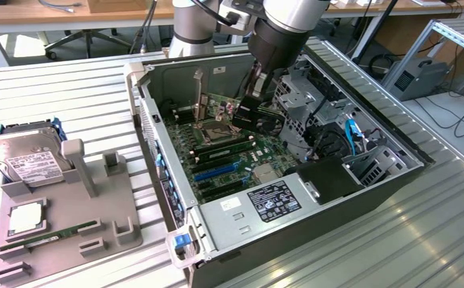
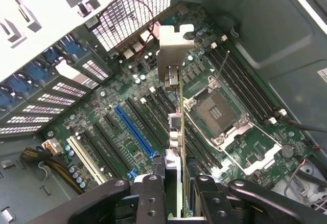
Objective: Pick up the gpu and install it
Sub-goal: 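Insert the gpu into the slot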
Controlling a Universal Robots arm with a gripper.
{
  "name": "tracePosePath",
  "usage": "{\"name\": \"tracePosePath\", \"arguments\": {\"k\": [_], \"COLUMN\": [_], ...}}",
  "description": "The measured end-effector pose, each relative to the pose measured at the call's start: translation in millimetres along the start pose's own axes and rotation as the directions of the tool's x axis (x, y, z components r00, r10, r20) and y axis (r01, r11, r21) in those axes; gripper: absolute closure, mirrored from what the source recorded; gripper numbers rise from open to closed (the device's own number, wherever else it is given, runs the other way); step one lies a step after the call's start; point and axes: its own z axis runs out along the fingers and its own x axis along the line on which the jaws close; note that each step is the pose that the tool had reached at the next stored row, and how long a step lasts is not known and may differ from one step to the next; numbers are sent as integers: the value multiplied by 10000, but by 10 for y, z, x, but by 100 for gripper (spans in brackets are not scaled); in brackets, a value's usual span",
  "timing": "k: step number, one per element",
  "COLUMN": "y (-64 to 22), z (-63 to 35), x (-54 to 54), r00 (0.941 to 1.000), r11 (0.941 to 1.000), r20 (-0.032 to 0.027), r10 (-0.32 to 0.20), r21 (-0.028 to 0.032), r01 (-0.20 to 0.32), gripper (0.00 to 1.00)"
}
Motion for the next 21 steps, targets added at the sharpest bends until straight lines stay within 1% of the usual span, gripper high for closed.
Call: {"name": "tracePosePath", "arguments": {"k": [21], "y": [0], "z": [0], "x": [0], "r00": [9996], "r11": [9997], "r20": [-40], "r10": [-262], "r21": [-3], "r01": [262], "gripper": [73]}}
